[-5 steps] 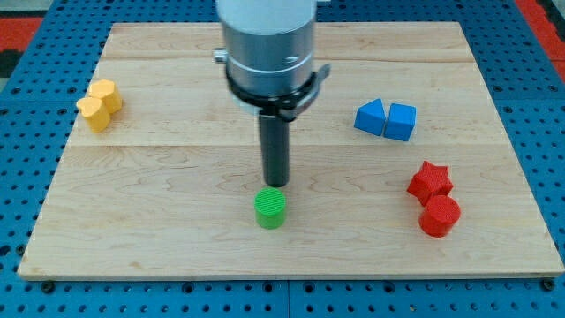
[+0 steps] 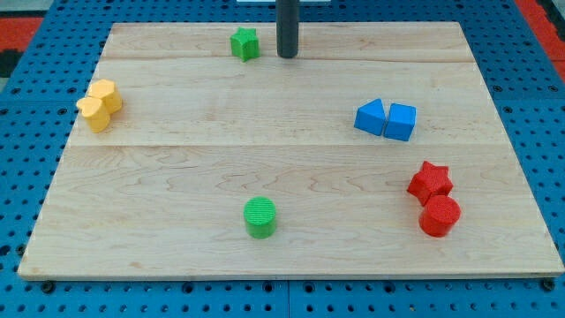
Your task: Push the green star towards the green circle
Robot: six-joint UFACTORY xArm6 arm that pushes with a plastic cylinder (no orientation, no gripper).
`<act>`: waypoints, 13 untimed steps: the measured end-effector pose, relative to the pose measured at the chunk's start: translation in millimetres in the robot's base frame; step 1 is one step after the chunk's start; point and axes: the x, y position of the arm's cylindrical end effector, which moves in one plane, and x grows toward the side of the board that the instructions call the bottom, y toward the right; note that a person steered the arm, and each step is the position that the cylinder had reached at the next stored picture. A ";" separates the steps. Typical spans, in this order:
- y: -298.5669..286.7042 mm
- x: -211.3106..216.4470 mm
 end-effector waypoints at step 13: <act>-72.0 127.2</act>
